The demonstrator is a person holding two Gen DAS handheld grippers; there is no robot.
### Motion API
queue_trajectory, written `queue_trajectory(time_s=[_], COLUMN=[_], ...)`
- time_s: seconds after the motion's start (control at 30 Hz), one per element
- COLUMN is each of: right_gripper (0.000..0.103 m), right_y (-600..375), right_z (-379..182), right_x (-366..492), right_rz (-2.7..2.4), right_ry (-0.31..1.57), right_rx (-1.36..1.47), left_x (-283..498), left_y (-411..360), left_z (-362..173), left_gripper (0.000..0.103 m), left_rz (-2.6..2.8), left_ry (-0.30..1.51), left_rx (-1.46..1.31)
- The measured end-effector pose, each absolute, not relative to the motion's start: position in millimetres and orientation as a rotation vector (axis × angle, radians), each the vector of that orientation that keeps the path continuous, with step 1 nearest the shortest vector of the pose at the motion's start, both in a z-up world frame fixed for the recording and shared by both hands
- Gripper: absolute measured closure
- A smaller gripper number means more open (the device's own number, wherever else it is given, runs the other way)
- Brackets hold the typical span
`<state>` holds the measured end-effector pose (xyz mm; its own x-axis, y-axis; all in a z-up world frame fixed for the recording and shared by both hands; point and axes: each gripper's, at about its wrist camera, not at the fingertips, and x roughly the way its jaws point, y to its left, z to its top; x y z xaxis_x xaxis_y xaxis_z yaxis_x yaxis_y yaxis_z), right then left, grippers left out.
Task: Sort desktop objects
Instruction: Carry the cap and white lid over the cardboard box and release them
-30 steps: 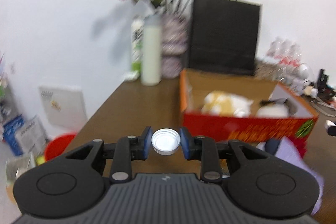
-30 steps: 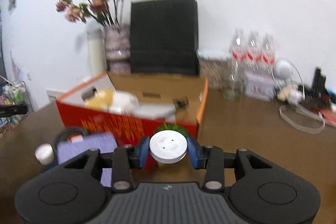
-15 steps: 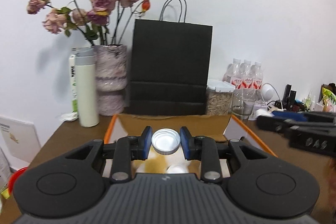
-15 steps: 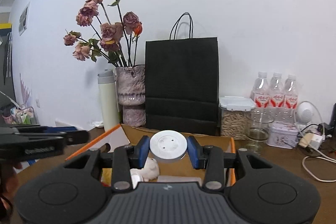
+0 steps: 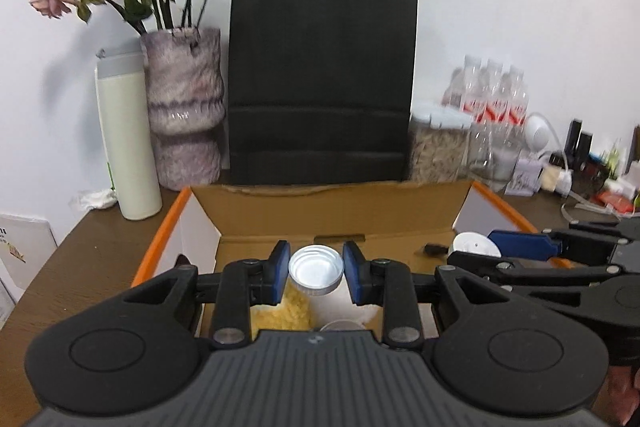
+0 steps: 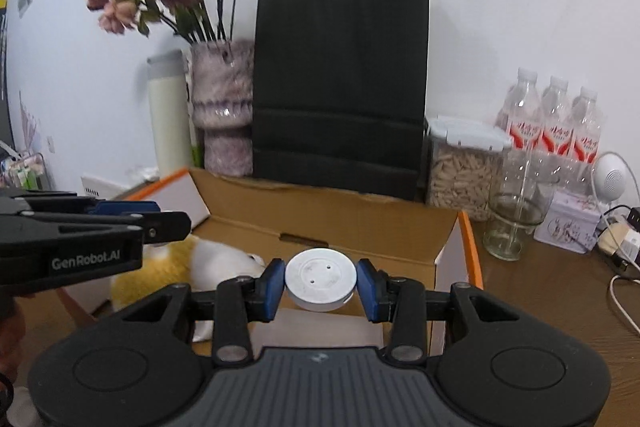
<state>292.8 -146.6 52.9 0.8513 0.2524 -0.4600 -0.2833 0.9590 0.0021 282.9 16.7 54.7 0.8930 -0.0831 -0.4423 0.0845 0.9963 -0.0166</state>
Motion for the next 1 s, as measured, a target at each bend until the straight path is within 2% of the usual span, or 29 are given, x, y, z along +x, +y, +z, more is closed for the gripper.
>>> queue_trajectory(time_s=[0.8, 0.87, 1.0], right_gripper=[0.065, 0.065, 0.063], right_y=[-140, -142, -145], right_z=[35, 35, 37], right_x=[294, 294, 294], right_rz=[0.291, 0.290, 0.282], right_ry=[0.520, 0.525, 0.521], right_rx=[-0.099, -0.090, -0.076], left_x=[286, 285, 283], left_y=[1, 2, 5], left_z=[31, 33, 37], left_gripper=[0.073, 0.072, 0.060], left_rz=[-0.086, -0.080, -0.069], left_ry=[0.478, 0.467, 0.446], left_rx=[0.111, 0.108, 0.095])
